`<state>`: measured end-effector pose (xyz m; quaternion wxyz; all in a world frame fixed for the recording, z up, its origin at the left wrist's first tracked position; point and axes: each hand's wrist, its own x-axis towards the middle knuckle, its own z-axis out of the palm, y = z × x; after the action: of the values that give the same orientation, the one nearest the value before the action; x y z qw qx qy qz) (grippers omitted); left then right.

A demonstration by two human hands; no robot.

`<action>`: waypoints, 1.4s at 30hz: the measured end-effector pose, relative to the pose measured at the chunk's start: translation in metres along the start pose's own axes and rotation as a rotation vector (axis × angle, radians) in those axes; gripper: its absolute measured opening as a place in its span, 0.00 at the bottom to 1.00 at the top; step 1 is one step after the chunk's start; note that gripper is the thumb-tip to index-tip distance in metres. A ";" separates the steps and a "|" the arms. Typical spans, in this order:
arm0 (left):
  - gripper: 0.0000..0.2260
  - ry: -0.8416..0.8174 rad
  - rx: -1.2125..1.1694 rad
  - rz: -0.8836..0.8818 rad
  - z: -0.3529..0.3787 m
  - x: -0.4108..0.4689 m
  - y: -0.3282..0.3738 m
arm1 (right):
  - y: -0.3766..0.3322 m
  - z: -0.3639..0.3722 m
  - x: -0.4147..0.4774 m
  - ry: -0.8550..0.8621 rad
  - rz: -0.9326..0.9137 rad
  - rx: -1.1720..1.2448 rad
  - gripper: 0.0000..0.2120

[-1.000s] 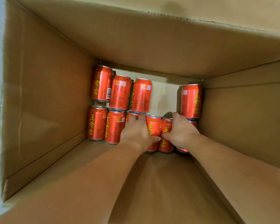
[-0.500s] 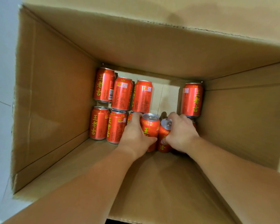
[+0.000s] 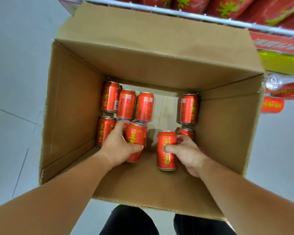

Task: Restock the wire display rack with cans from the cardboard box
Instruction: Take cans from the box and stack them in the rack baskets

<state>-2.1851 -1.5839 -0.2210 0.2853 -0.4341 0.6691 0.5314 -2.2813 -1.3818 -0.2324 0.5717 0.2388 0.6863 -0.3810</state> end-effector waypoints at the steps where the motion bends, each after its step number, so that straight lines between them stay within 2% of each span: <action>1: 0.37 0.014 -0.016 0.000 -0.004 -0.008 0.003 | -0.002 -0.003 -0.011 -0.019 0.009 0.011 0.31; 4: 0.36 0.027 -0.036 0.006 -0.018 -0.037 0.018 | -0.009 -0.008 -0.047 -0.032 -0.008 0.046 0.26; 7: 0.36 0.029 -0.036 0.032 -0.032 -0.071 0.041 | -0.021 -0.011 -0.087 -0.019 -0.047 0.113 0.29; 9: 0.37 0.030 -0.048 0.056 -0.041 -0.095 0.062 | -0.035 -0.014 -0.116 -0.037 -0.073 0.144 0.27; 17: 0.38 0.089 -0.093 0.177 -0.083 -0.201 0.165 | -0.113 -0.033 -0.255 -0.032 -0.289 0.239 0.22; 25: 0.31 0.150 -0.127 0.395 -0.147 -0.346 0.298 | -0.198 -0.055 -0.439 0.032 -0.520 0.342 0.19; 32: 0.35 0.172 -0.115 0.670 -0.201 -0.466 0.422 | -0.267 -0.066 -0.592 0.100 -0.787 0.374 0.18; 36: 0.32 0.197 -0.098 0.857 -0.220 -0.537 0.477 | -0.303 -0.079 -0.672 0.141 -0.925 0.413 0.23; 40: 0.32 0.203 -0.021 0.991 -0.238 -0.595 0.524 | -0.329 -0.097 -0.751 0.181 -1.063 0.475 0.42; 42: 0.31 0.203 -0.009 1.038 -0.244 -0.623 0.550 | -0.337 -0.111 -0.787 0.213 -1.139 0.494 0.38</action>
<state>-2.3653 -1.6134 0.6254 -0.0835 -0.0960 0.8180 0.5610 -2.4231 -1.4093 0.6189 0.1354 -0.0026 0.6507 -0.7471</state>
